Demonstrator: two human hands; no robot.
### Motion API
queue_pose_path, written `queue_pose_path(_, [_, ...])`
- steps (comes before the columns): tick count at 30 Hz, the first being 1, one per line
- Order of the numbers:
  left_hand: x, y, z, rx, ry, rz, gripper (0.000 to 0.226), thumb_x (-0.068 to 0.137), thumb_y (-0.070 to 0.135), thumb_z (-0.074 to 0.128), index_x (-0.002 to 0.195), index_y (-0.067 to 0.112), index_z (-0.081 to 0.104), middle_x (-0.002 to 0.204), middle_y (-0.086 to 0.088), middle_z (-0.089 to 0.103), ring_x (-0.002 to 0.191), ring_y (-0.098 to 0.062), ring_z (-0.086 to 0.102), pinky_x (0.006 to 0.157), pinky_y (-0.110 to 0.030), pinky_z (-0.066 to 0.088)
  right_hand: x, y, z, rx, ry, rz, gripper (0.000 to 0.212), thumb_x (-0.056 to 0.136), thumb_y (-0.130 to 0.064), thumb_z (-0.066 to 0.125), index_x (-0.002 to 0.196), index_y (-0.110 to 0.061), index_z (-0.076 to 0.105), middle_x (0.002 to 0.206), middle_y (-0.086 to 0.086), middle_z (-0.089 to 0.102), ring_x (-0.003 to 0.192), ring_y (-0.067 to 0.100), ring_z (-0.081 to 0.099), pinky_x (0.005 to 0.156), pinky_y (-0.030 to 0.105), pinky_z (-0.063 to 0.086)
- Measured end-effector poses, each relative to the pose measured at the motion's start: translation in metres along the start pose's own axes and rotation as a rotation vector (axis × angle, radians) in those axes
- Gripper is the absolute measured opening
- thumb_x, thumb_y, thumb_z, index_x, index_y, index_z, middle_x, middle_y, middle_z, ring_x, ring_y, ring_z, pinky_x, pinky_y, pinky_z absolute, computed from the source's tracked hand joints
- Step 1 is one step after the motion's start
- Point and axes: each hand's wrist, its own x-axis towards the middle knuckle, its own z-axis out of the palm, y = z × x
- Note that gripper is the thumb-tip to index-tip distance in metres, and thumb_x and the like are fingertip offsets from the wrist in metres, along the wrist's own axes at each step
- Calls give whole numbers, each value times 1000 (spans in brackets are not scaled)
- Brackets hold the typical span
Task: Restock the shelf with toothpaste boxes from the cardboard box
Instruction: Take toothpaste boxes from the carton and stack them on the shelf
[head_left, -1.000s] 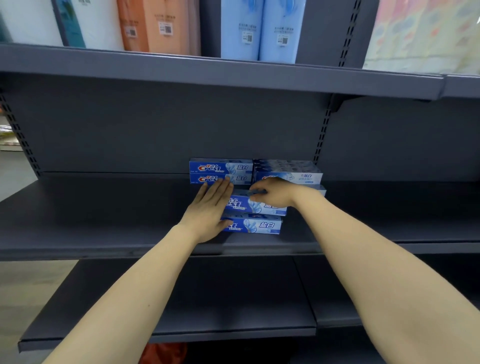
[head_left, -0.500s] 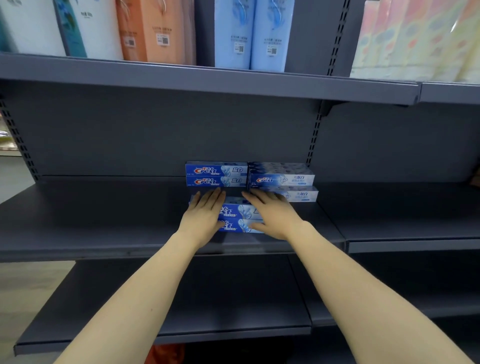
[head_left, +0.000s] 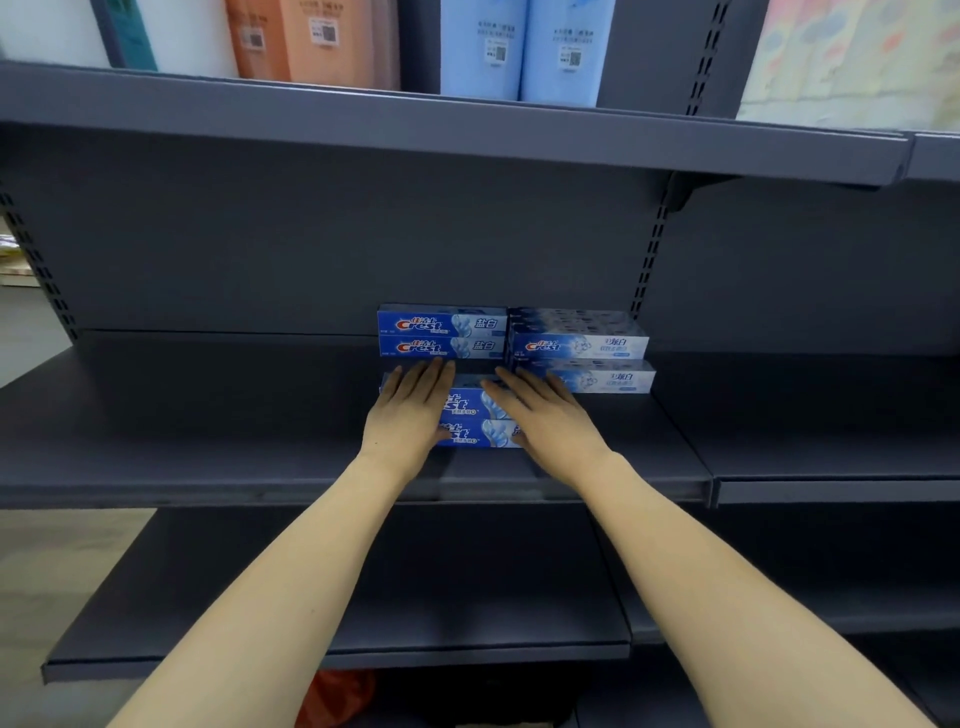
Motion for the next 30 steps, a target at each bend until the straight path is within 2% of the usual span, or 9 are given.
queue_pose_path(3, [4,-7,8,-18,7,-31,86,86,34,65,151,10,14,155,-7,23,144,-23,22,118,-36,4,10,-1,3,16,7,-18,77,78,-8,72,146,-18,35,151,9,35,139,31,34,115,46,15])
queue_pose_path(6, [9,-15,10,23,-41,-57,85,91,39,56,152,13,2,159,-3,10,146,-20,10,119,-35,-1,22,-1,7,44,-5,-37,73,91,-9,56,151,-22,17,158,4,15,147,25,14,114,34,-7])
queue_pose_path(8, [12,-21,13,41,-33,-56,87,89,38,61,152,10,7,158,-6,14,146,-22,15,118,-36,2,31,-2,11,48,-9,-44,72,94,-9,51,152,-24,11,159,2,9,147,23,8,116,34,-7])
queue_pose_path(11, [17,-29,17,47,17,-58,90,74,30,79,145,4,32,148,-13,38,136,-29,39,114,-41,19,45,-2,18,35,-16,-52,72,96,-10,47,152,-25,5,160,1,3,148,21,3,117,36,-7])
queue_pose_path(15, [27,-38,25,32,-6,-79,83,92,34,56,151,9,4,158,-7,13,146,-23,13,118,-36,-2,63,1,32,74,33,-55,73,95,-5,48,152,-25,7,160,2,6,147,23,6,113,32,-11])
queue_pose_path(17, [35,-42,31,47,-28,-81,80,96,35,49,151,11,-3,159,-5,5,147,-20,5,118,-35,-6,70,3,39,63,77,-57,78,89,0,56,151,-23,15,158,6,16,146,27,17,113,34,-6])
queue_pose_path(20, [46,-47,35,24,-52,-100,79,96,35,49,151,11,-1,159,-5,5,147,-20,5,118,-35,-5,81,6,48,6,123,-59,91,58,1,84,140,-16,46,141,11,49,126,31,51,107,43,24])
queue_pose_path(24, [61,-52,44,46,-15,-81,88,70,31,81,142,4,38,145,-12,42,134,-28,42,111,-40,18,95,12,56,1,176,-60,93,44,-2,91,130,-14,57,128,10,61,114,29,61,98,47,43])
queue_pose_path(30, [82,-58,48,20,-51,-65,80,94,32,53,151,9,1,159,-6,4,147,-22,2,109,-33,-16,113,19,63,-21,153,-10,97,37,0,92,127,-13,60,126,12,62,112,30,62,95,50,45])
